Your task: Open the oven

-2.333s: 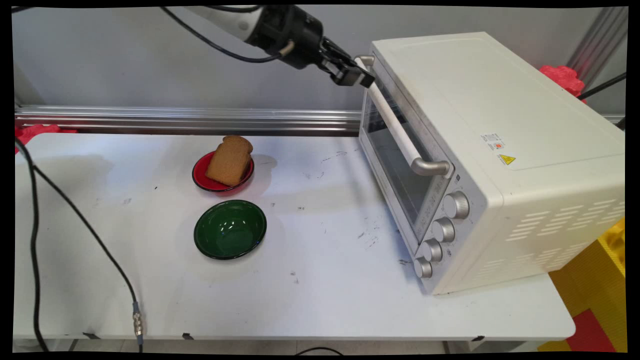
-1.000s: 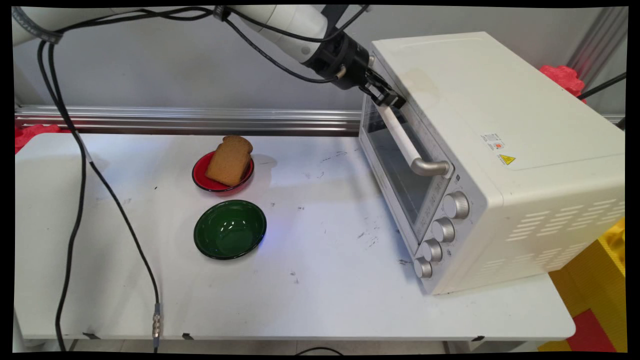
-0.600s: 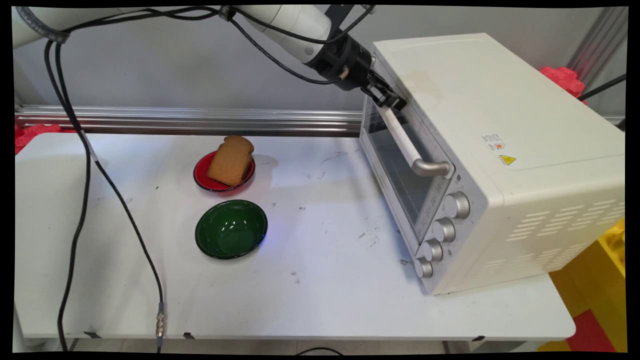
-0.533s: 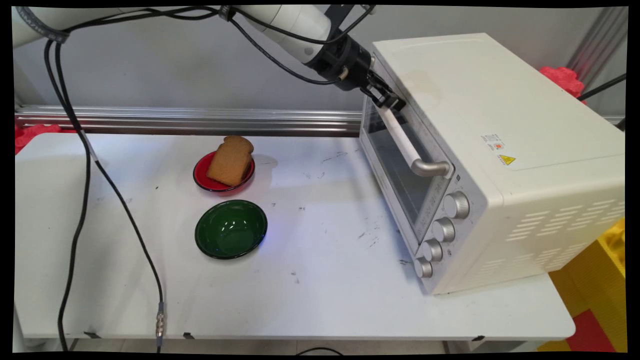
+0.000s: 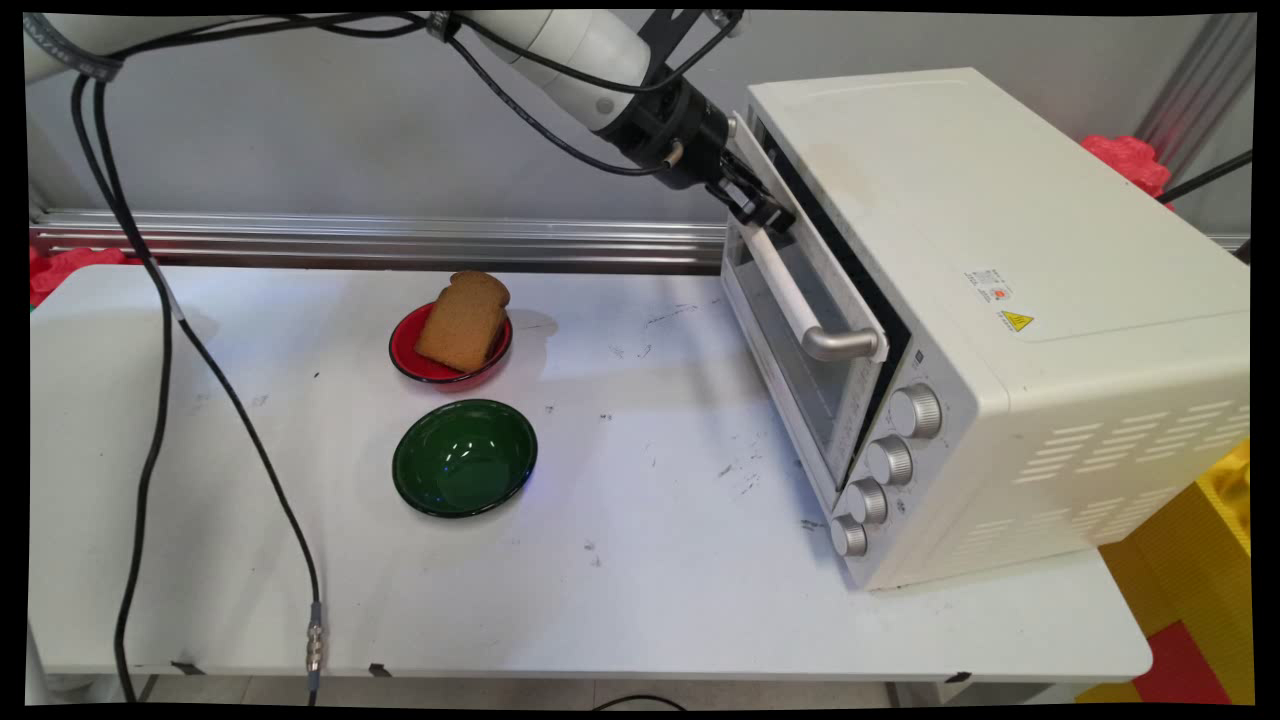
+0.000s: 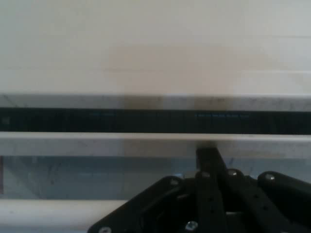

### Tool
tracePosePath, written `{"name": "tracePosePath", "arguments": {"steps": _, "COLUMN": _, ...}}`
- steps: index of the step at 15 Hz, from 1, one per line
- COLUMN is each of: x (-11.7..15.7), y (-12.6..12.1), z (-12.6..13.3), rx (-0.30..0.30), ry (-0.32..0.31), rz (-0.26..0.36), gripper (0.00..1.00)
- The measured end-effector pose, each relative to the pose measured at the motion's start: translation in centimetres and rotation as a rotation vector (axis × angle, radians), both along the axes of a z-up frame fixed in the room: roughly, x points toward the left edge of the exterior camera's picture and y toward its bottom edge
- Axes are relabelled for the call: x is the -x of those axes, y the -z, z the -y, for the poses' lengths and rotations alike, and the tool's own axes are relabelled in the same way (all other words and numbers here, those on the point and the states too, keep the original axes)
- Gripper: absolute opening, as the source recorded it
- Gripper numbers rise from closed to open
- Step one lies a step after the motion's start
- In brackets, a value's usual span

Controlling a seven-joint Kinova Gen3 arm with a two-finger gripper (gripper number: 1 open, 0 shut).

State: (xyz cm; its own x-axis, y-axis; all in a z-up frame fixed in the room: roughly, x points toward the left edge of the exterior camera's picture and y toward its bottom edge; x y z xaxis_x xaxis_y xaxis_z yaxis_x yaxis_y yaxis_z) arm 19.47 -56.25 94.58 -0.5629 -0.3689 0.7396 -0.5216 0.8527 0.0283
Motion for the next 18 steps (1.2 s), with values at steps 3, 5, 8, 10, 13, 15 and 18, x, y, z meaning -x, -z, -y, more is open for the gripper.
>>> {"name": "tracePosePath", "arguments": {"steps": 3, "x": -0.2, "y": 0.0, "z": -0.3, "rx": -0.013, "ry": -0.002, "rz": 0.003, "gripper": 0.0}}
{"name": "tracePosePath", "arguments": {"steps": 5, "x": -0.4, "y": 0.0, "z": -0.5, "rx": -0.021, "ry": -0.005, "rz": 0.007, "gripper": 0.0}}
{"name": "tracePosePath", "arguments": {"steps": 8, "x": -0.8, "y": 0.2, "z": -0.6, "rx": -0.029, "ry": -0.011, "rz": 0.016, "gripper": 0.0}}
{"name": "tracePosePath", "arguments": {"steps": 10, "x": -1.2, "y": 0.3, "z": -0.7, "rx": -0.036, "ry": -0.015, "rz": 0.026, "gripper": 0.0}}
{"name": "tracePosePath", "arguments": {"steps": 13, "x": -1.6, "y": 0.6, "z": -0.7, "rx": -0.047, "ry": -0.02, "rz": 0.04, "gripper": 0.0}}
{"name": "tracePosePath", "arguments": {"steps": 15, "x": -1.8, "y": 0.8, "z": -0.8, "rx": -0.052, "ry": -0.024, "rz": 0.047, "gripper": 0.0}}
{"name": "tracePosePath", "arguments": {"steps": 18, "x": -2.2, "y": 1.0, "z": -0.8, "rx": -0.063, "ry": -0.029, "rz": 0.061, "gripper": 0.0}}
